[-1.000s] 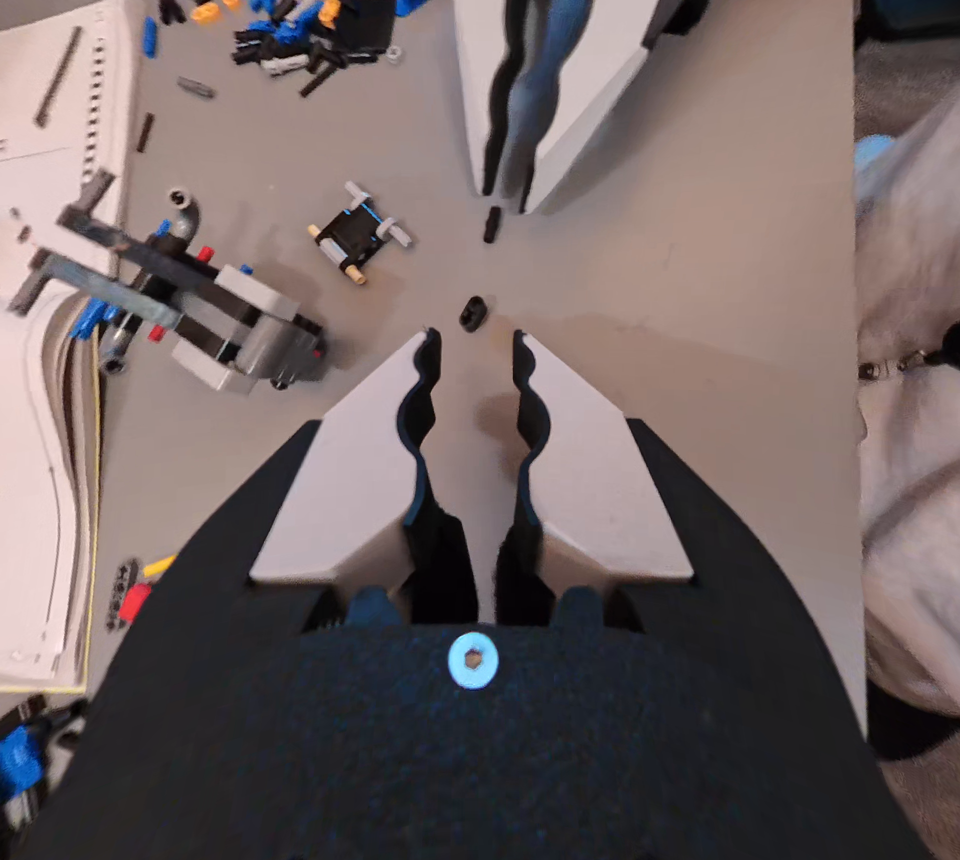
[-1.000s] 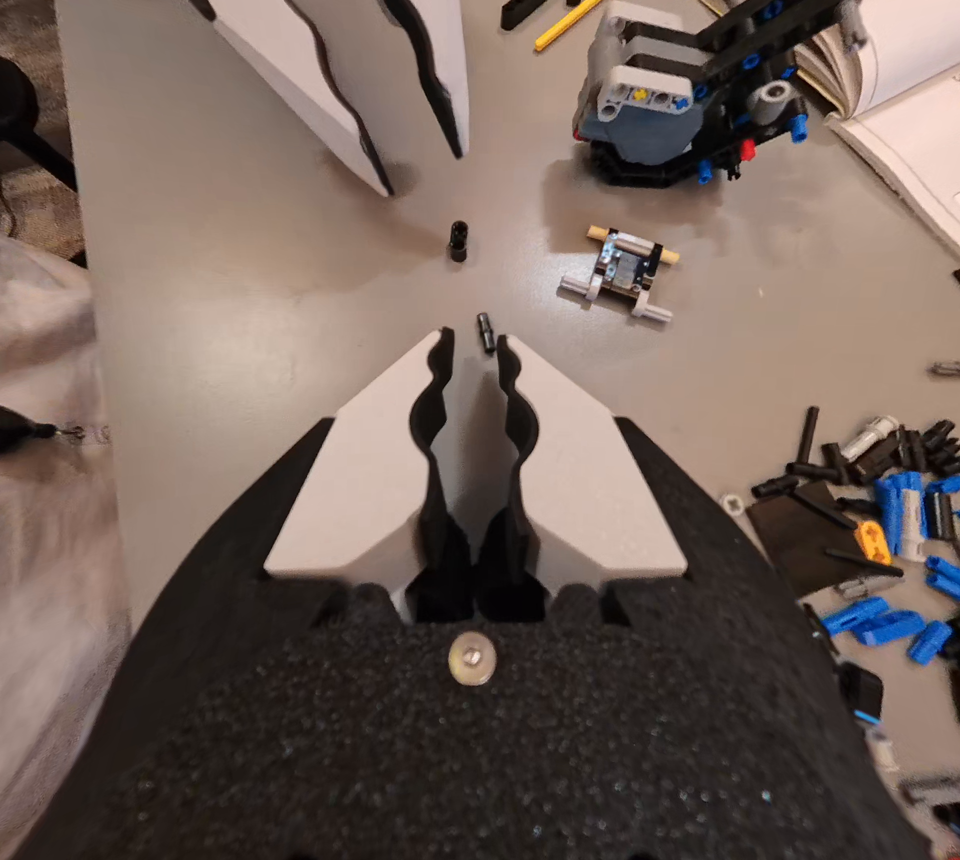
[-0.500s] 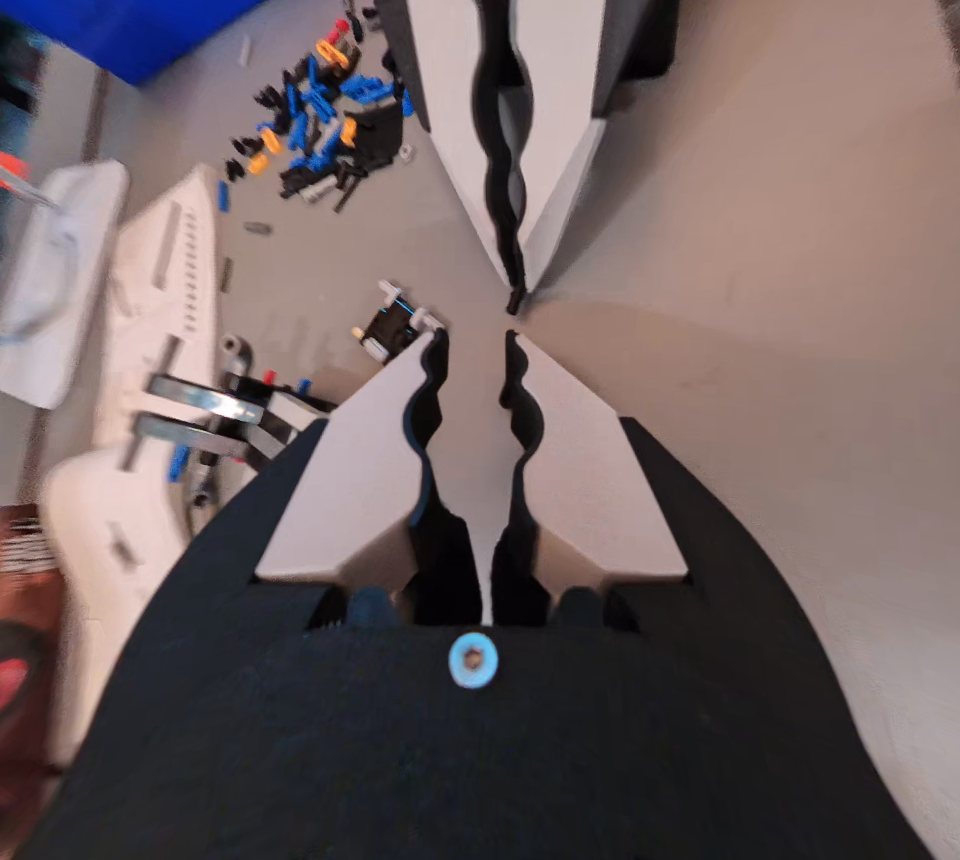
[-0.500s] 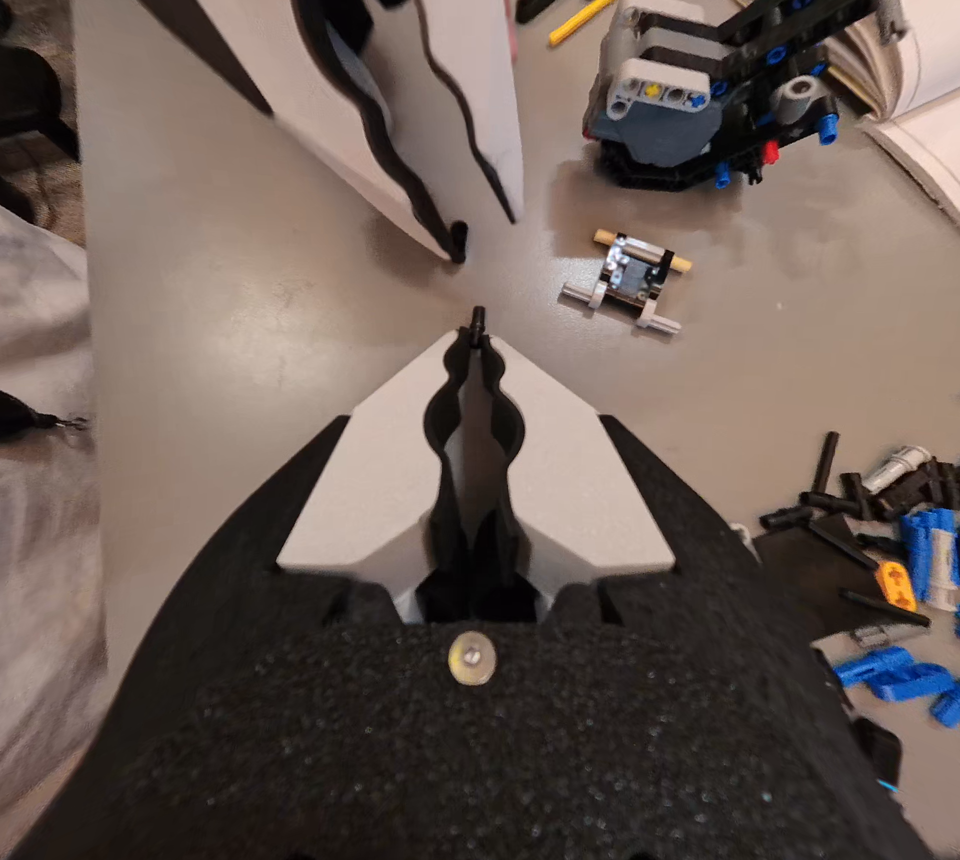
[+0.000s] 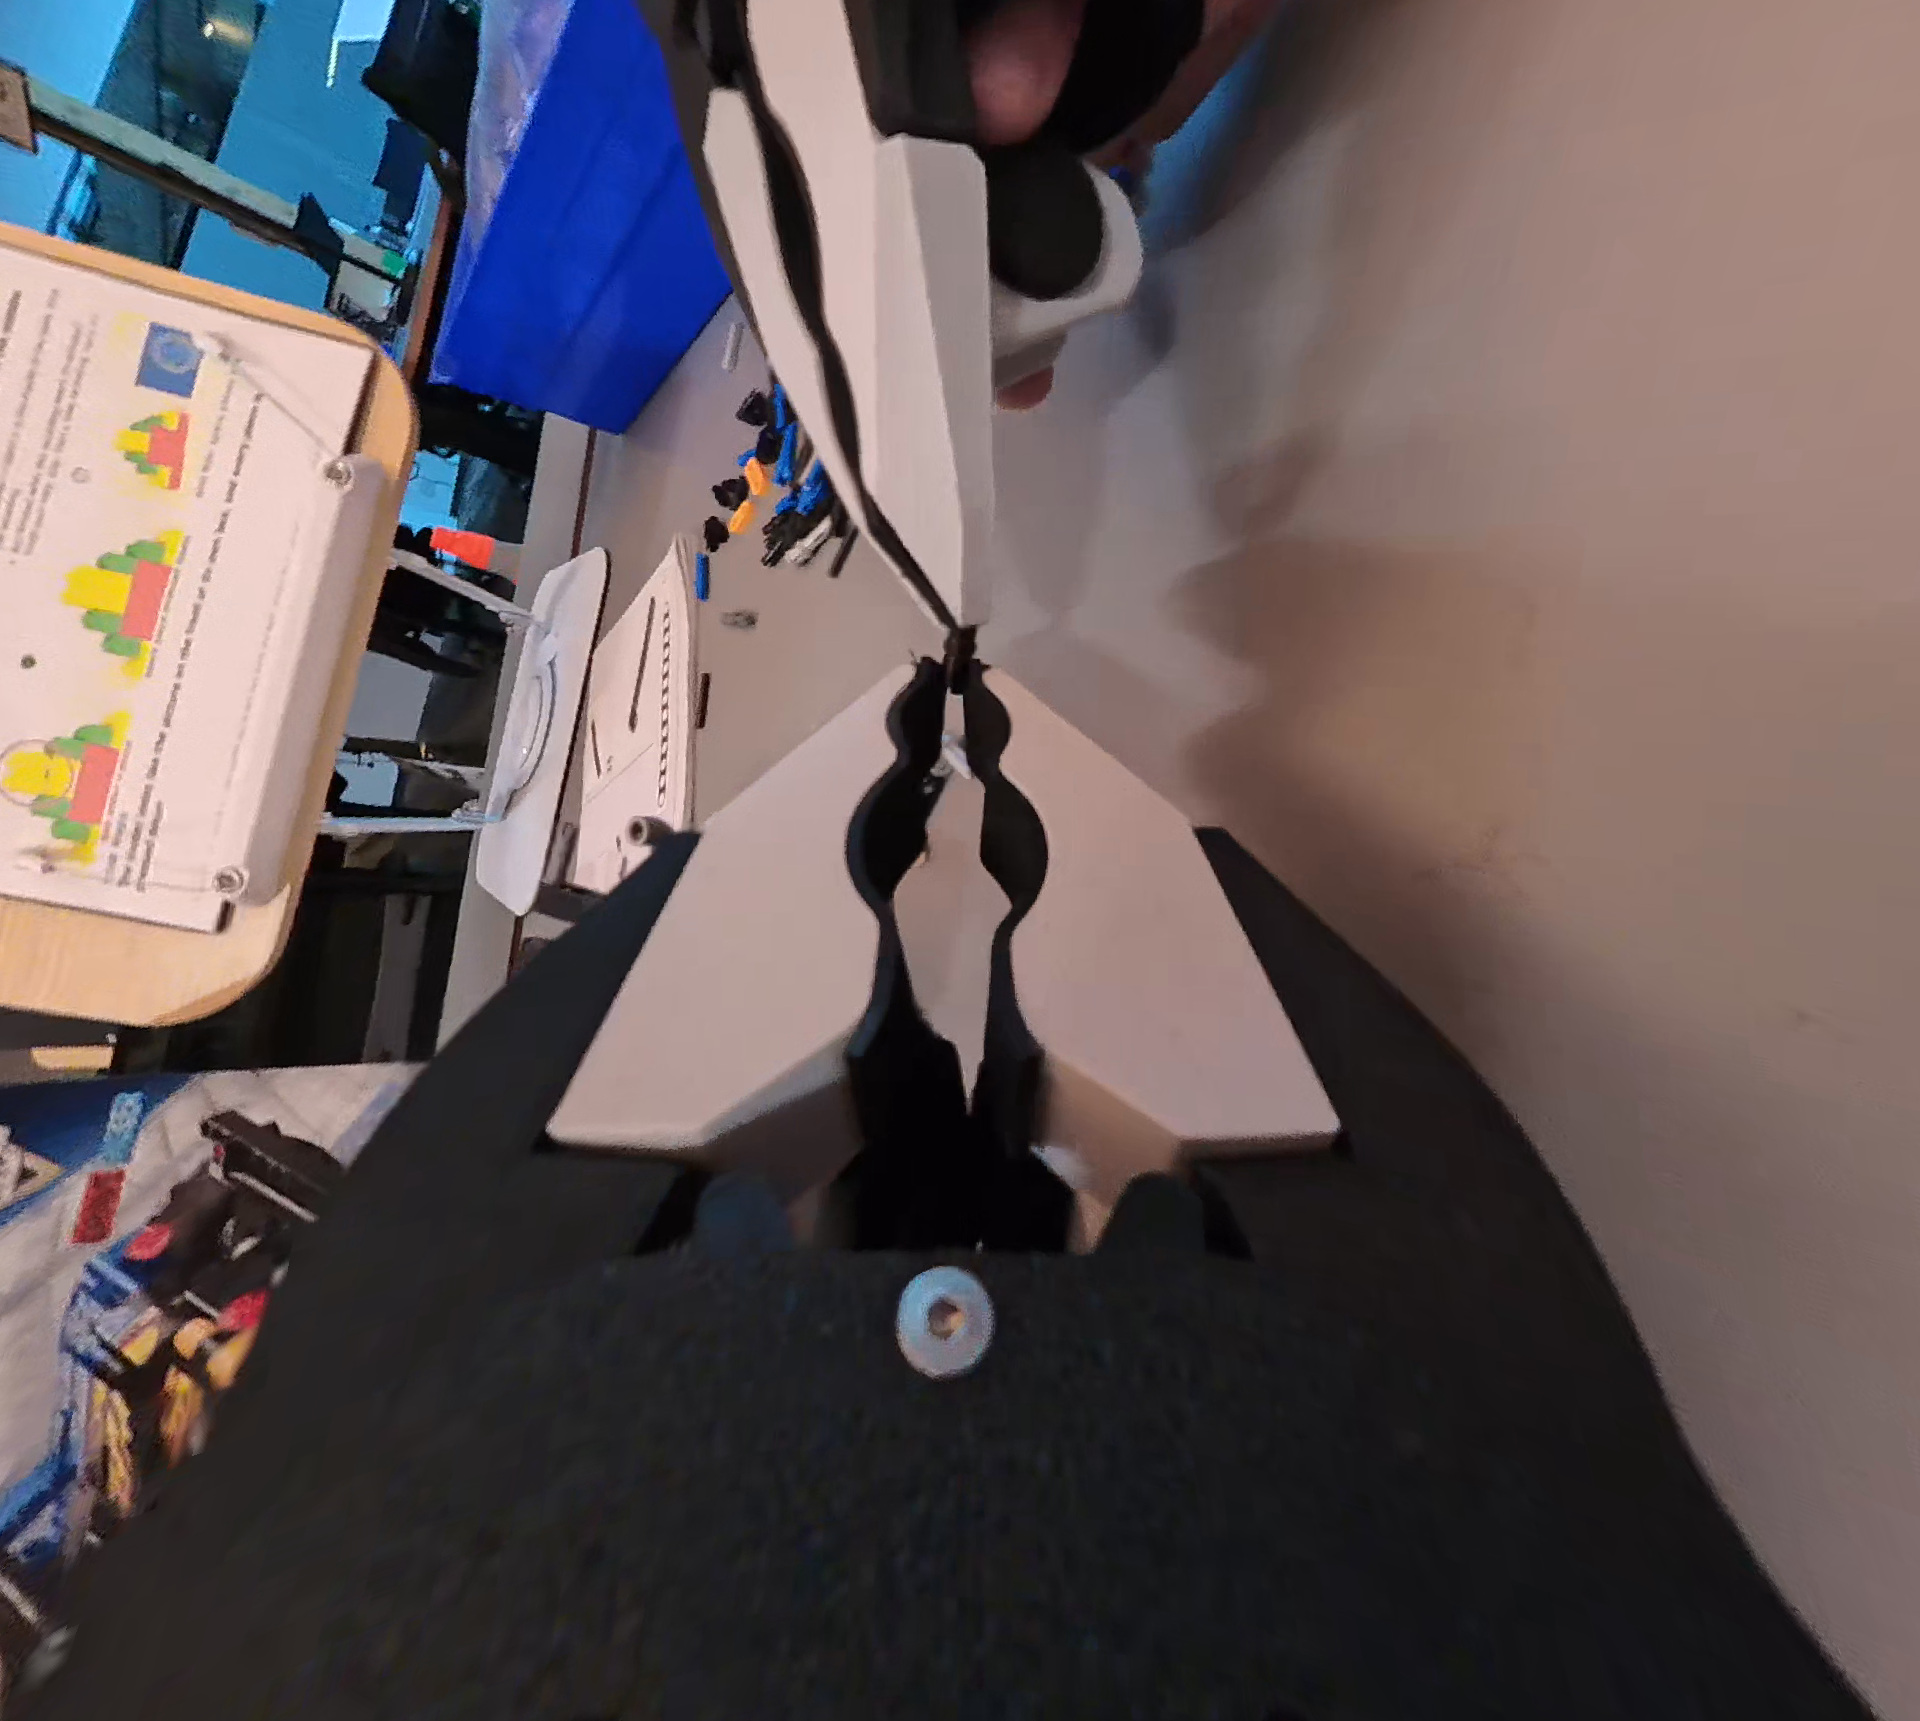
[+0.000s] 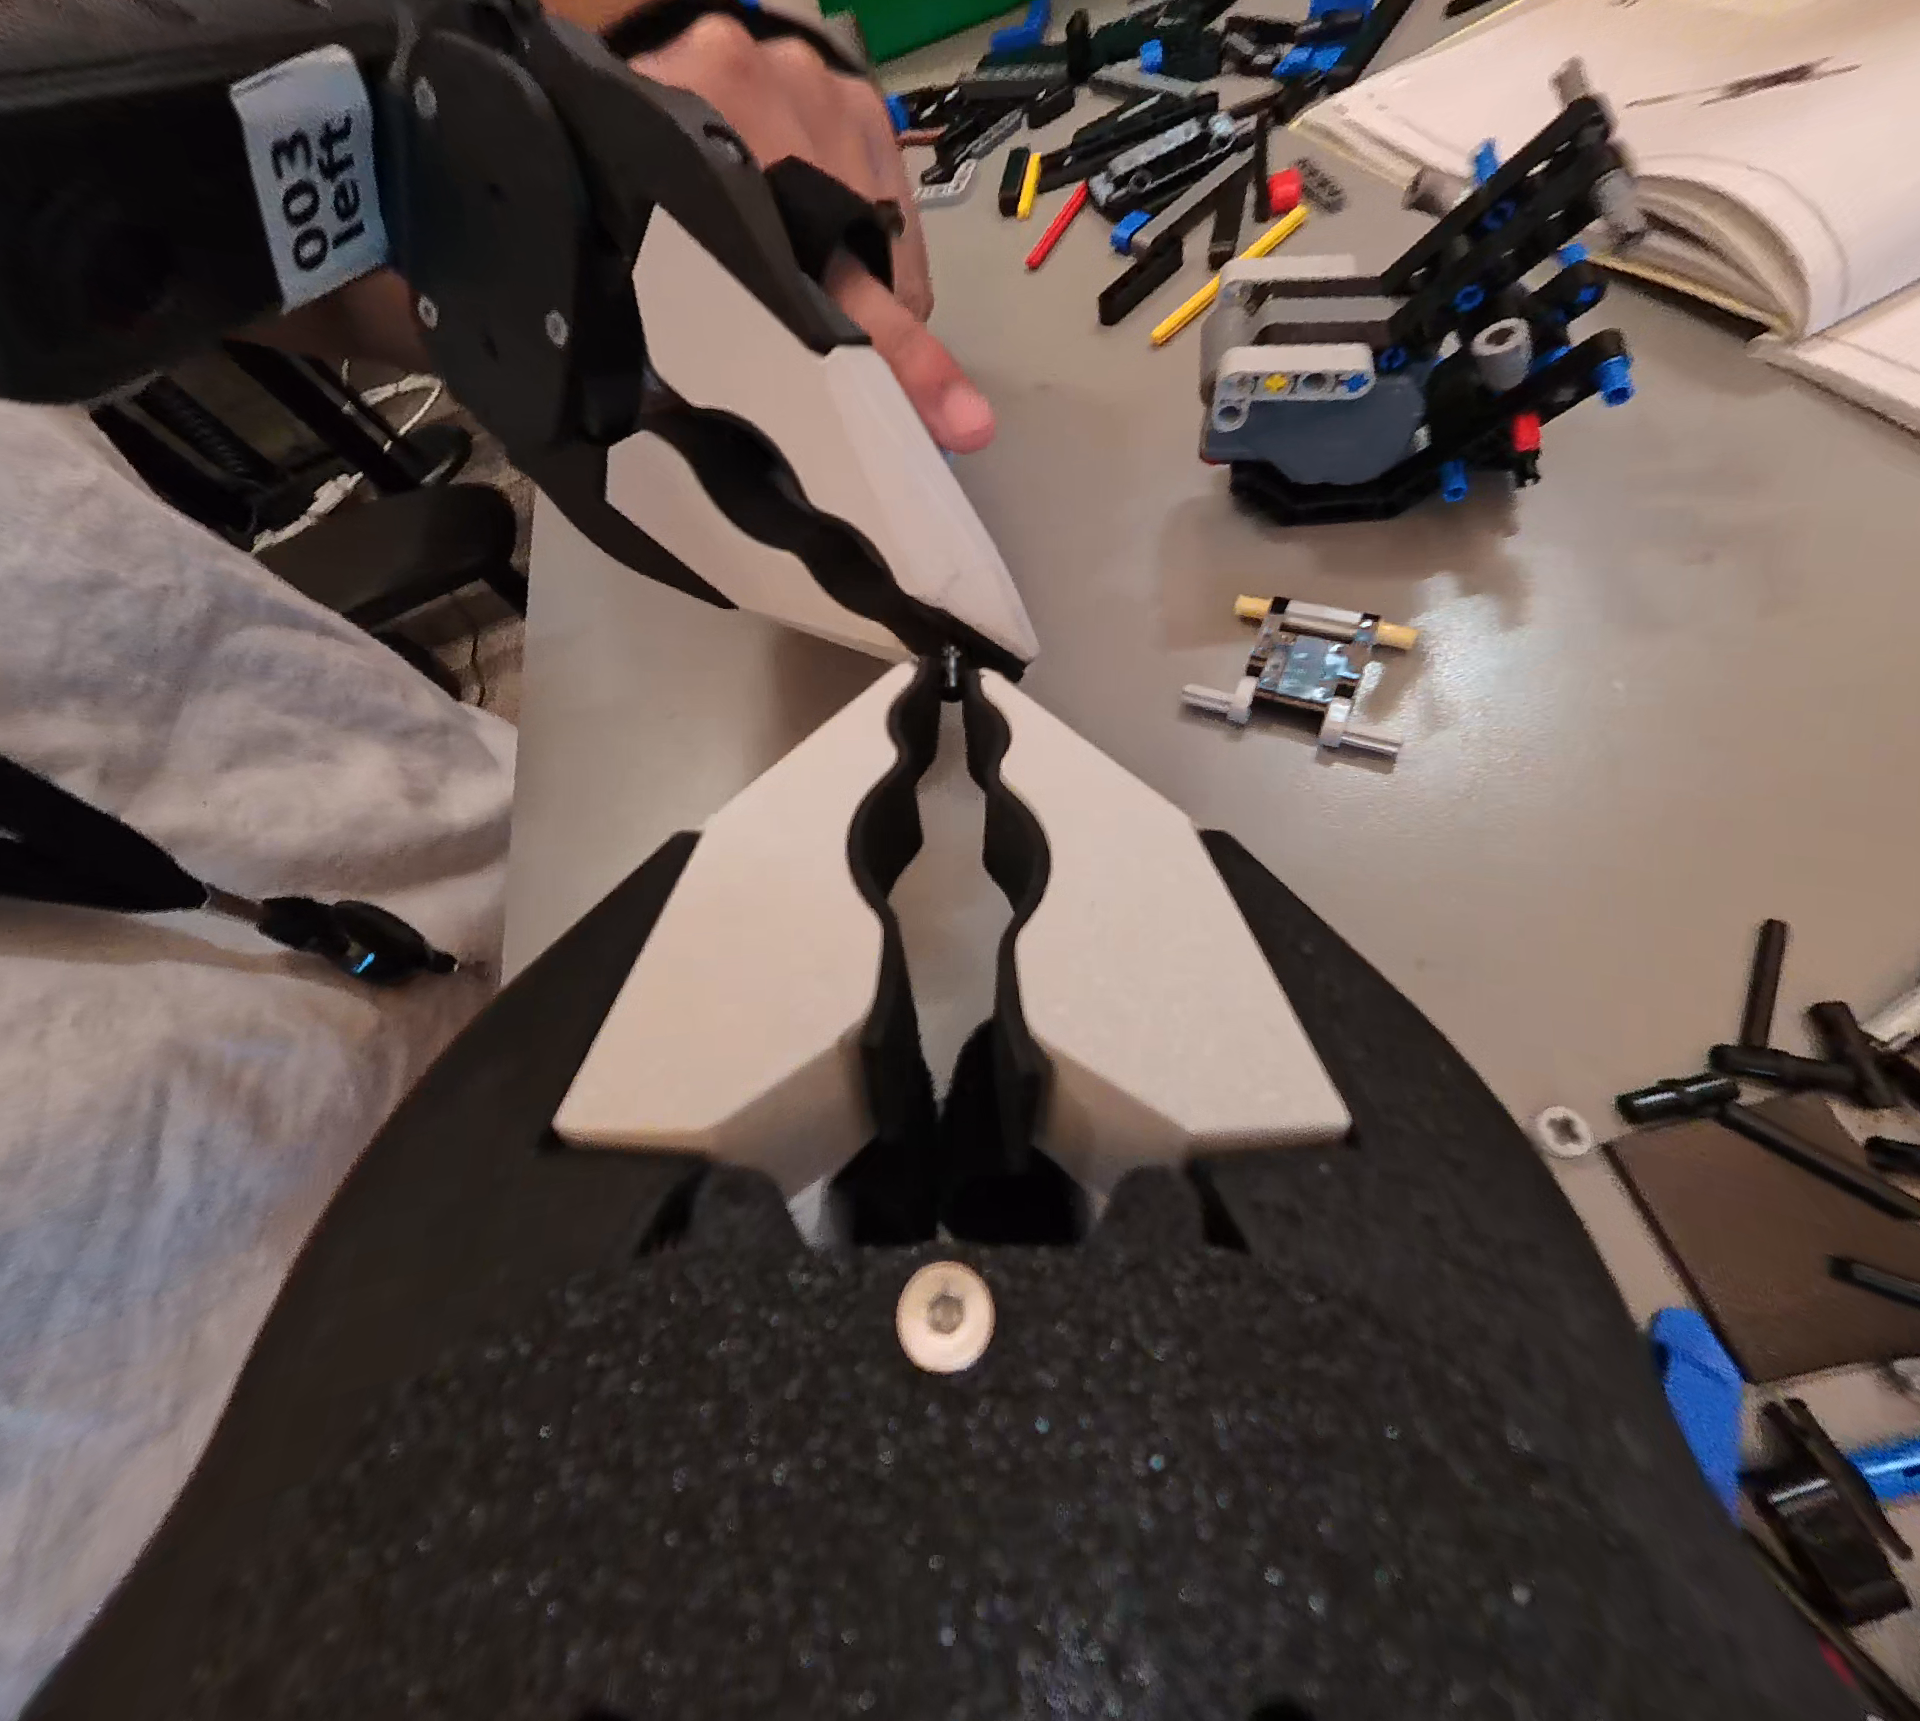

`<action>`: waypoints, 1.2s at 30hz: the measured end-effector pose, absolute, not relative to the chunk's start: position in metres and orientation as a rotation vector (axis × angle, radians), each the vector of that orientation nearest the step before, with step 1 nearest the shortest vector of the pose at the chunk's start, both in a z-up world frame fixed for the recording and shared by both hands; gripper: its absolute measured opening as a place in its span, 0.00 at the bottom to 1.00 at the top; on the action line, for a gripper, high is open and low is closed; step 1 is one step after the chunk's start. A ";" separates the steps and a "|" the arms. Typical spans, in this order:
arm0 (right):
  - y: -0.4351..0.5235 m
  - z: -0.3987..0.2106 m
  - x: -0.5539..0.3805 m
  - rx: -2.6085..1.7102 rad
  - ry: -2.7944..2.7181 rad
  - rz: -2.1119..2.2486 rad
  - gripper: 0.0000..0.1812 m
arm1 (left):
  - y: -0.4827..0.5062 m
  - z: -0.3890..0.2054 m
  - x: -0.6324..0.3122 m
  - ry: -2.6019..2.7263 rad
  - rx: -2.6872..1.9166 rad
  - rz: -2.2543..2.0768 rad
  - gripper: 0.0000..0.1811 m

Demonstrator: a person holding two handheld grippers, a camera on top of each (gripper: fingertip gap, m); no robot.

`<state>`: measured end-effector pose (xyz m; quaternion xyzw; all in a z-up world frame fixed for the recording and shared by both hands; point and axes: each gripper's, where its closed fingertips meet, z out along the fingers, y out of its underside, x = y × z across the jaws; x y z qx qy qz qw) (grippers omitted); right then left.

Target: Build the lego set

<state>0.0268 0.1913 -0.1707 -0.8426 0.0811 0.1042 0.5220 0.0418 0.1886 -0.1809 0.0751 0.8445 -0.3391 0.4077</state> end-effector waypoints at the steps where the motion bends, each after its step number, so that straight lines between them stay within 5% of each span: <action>1: 0.192 -0.168 0.030 -1.995 0.217 0.239 0.02 | 0.189 -0.180 0.044 2.125 0.151 -0.867 0.01; 36: 0.198 -0.139 0.041 -1.794 0.322 0.184 0.02 | 0.196 -0.158 0.054 2.067 -0.066 -0.963 0.02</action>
